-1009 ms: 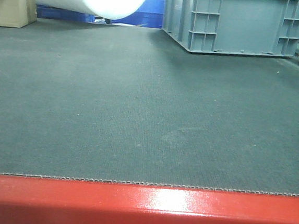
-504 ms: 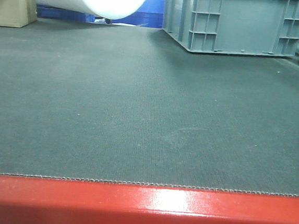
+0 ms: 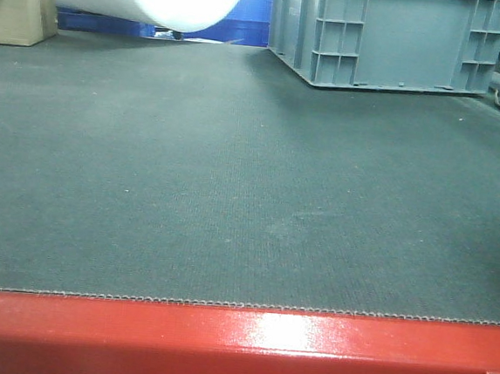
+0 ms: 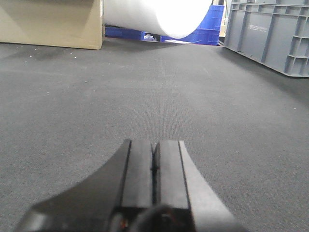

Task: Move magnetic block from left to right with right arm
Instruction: 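Lower the red cube onto the table with the right gripper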

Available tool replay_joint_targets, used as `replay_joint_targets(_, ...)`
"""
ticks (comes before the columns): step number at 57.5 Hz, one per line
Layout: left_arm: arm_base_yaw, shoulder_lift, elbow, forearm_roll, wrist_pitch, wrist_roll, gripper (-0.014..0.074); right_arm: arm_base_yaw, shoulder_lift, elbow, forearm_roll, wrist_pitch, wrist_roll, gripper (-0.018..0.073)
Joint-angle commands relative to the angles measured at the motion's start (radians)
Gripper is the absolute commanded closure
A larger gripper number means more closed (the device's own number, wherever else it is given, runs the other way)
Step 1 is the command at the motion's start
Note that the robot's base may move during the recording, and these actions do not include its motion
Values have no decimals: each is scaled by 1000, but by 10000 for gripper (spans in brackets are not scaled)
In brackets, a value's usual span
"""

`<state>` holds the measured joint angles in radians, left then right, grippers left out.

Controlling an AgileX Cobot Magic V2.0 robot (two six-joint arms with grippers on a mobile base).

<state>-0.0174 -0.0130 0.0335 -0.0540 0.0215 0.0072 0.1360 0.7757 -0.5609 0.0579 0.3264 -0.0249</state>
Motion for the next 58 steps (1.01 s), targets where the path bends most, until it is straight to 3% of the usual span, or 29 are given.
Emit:
replay_joint_targets(1,1,-10,7,-3,-78,-7,722,65,102,-90,1,-33,25,225)
replay_joint_targets(10,1,-10,7,-3,-78,-7,722,184,308,-203,-19,57,185,225)
replay_joint_targets(25,1,-10,7,-3,-78,-7,722,364,657,-469,-105,297,550,225)
replay_joint_targets(44,1,-10,7,-3,-78,-7,722,487,1002,-873,-98,684,593,225)
replay_joint_targets(58,1,-10,7,-3,-78,-7,722,518,1166,-1108,-80,790,673,225)
